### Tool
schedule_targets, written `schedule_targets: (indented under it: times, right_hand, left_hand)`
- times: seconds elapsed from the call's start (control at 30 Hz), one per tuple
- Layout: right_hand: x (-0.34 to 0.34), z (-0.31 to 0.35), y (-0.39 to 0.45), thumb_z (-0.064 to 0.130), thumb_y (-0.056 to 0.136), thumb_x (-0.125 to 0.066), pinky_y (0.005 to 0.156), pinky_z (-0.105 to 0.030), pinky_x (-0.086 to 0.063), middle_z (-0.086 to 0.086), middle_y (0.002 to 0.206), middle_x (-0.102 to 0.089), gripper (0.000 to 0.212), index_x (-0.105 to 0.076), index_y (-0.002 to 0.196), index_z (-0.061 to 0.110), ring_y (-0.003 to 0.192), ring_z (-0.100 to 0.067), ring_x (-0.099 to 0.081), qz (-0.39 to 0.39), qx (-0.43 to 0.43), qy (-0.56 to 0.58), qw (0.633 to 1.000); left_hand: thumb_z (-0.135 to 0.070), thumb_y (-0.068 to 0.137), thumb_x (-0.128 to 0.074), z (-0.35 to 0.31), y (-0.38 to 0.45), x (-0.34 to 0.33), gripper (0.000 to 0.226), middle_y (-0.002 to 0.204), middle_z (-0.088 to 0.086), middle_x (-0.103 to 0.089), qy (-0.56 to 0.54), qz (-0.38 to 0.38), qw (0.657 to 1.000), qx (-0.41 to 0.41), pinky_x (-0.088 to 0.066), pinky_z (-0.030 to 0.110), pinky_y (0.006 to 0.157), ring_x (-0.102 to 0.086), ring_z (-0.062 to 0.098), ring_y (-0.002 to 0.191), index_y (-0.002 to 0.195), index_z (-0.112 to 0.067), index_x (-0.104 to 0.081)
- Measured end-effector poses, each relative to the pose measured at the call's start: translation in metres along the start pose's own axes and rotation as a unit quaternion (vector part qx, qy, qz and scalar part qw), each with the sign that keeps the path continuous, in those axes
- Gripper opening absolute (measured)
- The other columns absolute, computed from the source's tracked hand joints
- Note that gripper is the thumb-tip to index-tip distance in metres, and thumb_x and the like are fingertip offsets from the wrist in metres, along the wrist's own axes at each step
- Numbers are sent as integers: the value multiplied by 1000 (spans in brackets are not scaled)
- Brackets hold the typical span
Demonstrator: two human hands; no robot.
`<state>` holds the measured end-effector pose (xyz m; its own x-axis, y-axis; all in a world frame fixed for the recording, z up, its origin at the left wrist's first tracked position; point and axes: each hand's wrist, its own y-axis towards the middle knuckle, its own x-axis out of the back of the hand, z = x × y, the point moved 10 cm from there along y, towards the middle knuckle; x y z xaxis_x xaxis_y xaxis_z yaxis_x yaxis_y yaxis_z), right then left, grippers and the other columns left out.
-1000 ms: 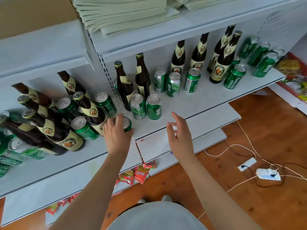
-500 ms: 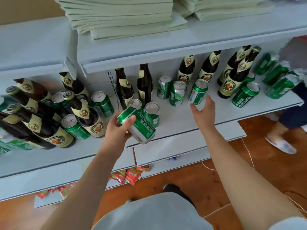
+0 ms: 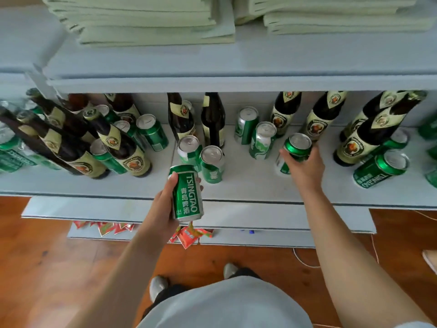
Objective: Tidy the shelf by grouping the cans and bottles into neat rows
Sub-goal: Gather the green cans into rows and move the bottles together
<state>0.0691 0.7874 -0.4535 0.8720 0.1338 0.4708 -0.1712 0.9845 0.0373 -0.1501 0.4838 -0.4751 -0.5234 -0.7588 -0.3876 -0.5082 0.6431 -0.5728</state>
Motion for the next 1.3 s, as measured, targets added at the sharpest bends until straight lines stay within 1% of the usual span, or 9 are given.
schedule_targets:
  times: [0.1, 0.23, 0.37, 0.47, 0.67, 0.87, 1.1, 1.23, 1.3]
  right_hand:
    - [0, 11, -41, 52, 74, -78, 79, -24, -47, 8, 104, -64, 55, -59, 114, 19, 98, -14, -62, 13, -5, 12, 1000]
    - [-23, 56, -92, 49, 81, -72, 68, -10, -46, 21, 94, -66, 36, -60, 109, 31, 87, 5, -63, 93, 22, 81, 992]
    - [-74, 116, -130, 41, 87, -67, 72, -5, -47, 32, 94, -67, 17, -60, 102, 42, 90, 14, -62, 208, 34, 147, 966]
    - [-118, 161, -166, 32, 90, -64, 69, -5, -46, 30, 92, -67, 16, -58, 104, 38, 88, 14, -62, 284, 58, 173, 941]
    - [-209, 242, -256, 42, 81, -75, 81, -17, -52, 19, 104, -69, 38, -55, 113, 36, 99, -2, -66, 383, 156, 151, 898]
    - [-310, 308, -346, 53, 74, -76, 90, -33, -54, 14, 110, -68, 58, -55, 121, 27, 103, -7, -64, 403, 204, 125, 883]
    - [-414, 380, -400, 41, 75, -80, 69, -5, -44, 11, 103, -64, 57, -50, 118, 19, 89, 5, -59, 374, 238, 72, 893]
    - [-469, 422, -401, 44, 74, -80, 73, -20, -45, 2, 102, -60, 61, -47, 115, 13, 88, -10, -54, 334, 271, 48, 901]
    - [-497, 449, -393, 41, 75, -80, 71, -12, -42, 3, 101, -60, 57, -48, 113, 13, 85, -6, -53, 313, 287, 49, 904]
  left_hand:
    - [-56, 91, -44, -1, -9, 1, 59, 128, 10, -66, -22, 0, 1000, -5, -48, 46, 98, -65, 26, 115, 133, -16, -57]
    - [-61, 94, -40, -6, -18, 11, 60, 122, 12, -69, -16, -5, 1000, -7, -50, 48, 97, -68, 31, 109, 125, -16, -63]
    - [-64, 79, -51, -20, -31, 37, 67, 114, 14, -72, -32, -25, 999, -16, -52, 45, 91, -69, 28, 97, 120, -14, -66]
    - [-58, 78, -54, -34, -44, 69, 63, 108, 14, -73, -58, -33, 997, -27, -54, 43, 85, -70, 26, 91, 119, -13, -64]
    - [-38, 77, -65, -82, -76, 177, 51, 102, 12, -75, -52, -87, 991, -88, -59, 38, 69, -73, 26, 91, 120, -12, -58]
    - [-36, 74, -72, -157, -114, 303, 52, 105, 3, -75, -5, -137, 975, -176, -60, 41, 75, -73, 23, 96, 122, -21, -59]
    - [-45, 60, -82, -231, -131, 445, 68, 113, -1, -71, 54, -240, 946, -211, -56, 44, 90, -69, 18, 103, 121, -31, -57]
    - [-31, 69, -87, -265, -119, 506, 64, 117, 0, -68, 62, -286, 930, -224, -57, 41, 88, -68, 17, 103, 122, -29, -52]
    - [-24, 74, -86, -285, -107, 531, 62, 119, -1, -64, 70, -312, 920, -228, -56, 36, 85, -66, 15, 104, 123, -27, -49]
